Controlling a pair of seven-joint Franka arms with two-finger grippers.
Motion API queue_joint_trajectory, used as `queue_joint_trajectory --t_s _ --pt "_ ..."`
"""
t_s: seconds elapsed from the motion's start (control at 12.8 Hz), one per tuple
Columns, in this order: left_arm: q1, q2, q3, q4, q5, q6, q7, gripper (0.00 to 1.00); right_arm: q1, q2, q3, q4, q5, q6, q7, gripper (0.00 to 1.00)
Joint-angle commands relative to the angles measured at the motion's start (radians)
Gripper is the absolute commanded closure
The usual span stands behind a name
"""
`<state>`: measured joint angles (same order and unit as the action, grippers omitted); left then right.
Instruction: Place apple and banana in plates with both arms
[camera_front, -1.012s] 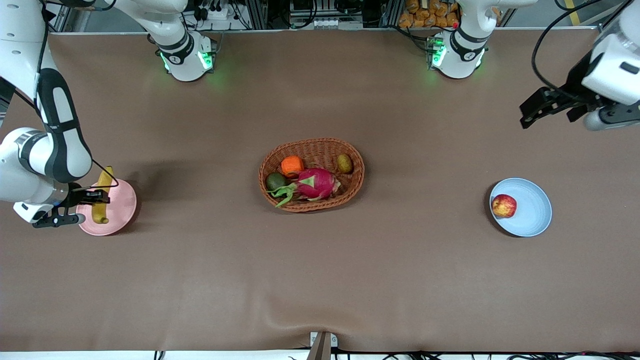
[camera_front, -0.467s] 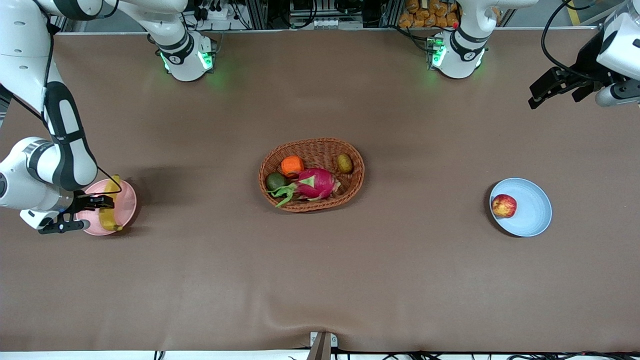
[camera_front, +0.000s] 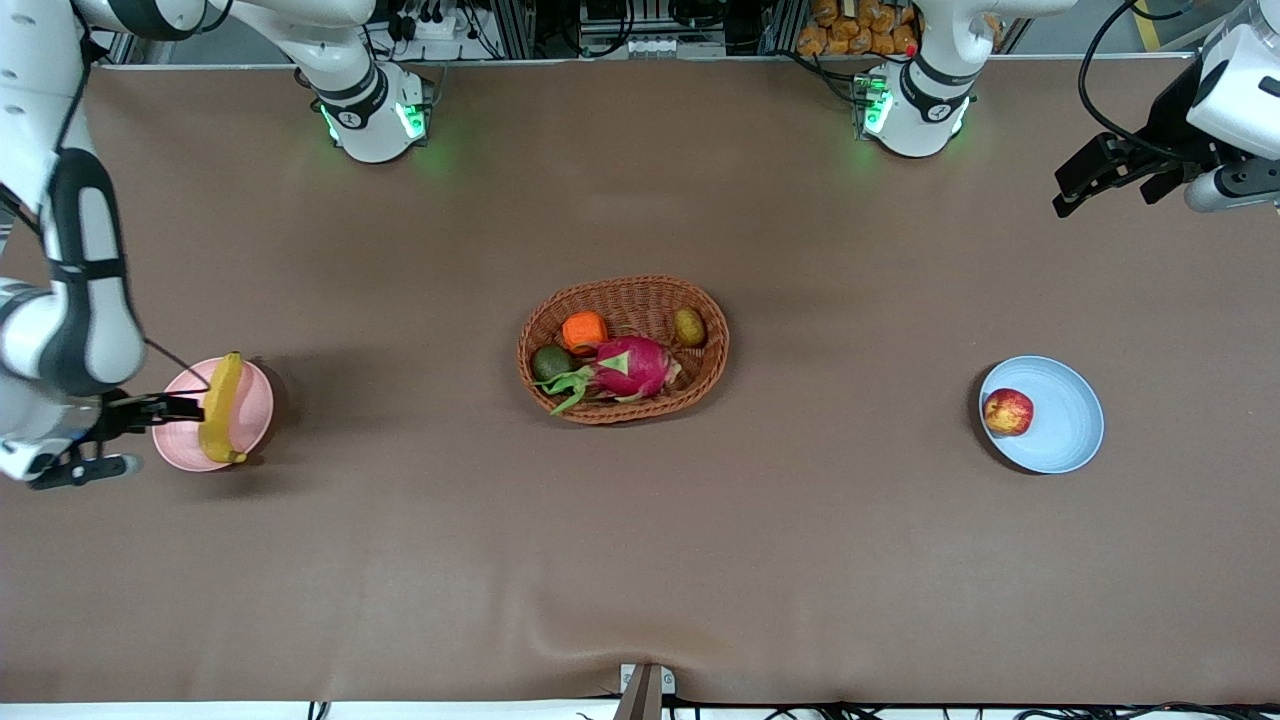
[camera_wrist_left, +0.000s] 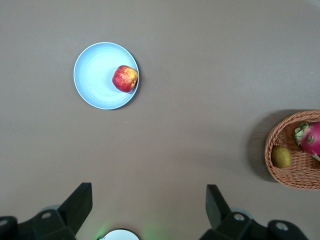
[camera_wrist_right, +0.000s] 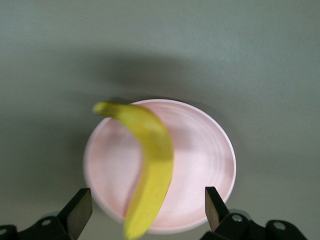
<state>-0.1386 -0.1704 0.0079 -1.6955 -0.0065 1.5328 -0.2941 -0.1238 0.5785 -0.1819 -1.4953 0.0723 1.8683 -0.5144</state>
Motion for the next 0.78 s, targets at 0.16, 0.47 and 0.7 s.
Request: queue_joint_trajectory --t_s 0.16,0.47,0.7 --pt "0.002 0.017 0.009 0.020 0.008 0.004 0.026 0.00 0.113 -0.142 0.001 0.193 -0.002 -0.305 -0.004 0.00" --pt "0.002 0.016 0.009 0.019 0.008 0.004 0.026 0.00 0.202 -0.302 0.015 0.213 -0.009 -0.426 0.440 0.00" --pt "0.002 0.016 0.006 0.019 0.008 0.004 0.027 0.00 0.227 -0.411 0.015 0.143 -0.022 -0.419 0.547 0.00"
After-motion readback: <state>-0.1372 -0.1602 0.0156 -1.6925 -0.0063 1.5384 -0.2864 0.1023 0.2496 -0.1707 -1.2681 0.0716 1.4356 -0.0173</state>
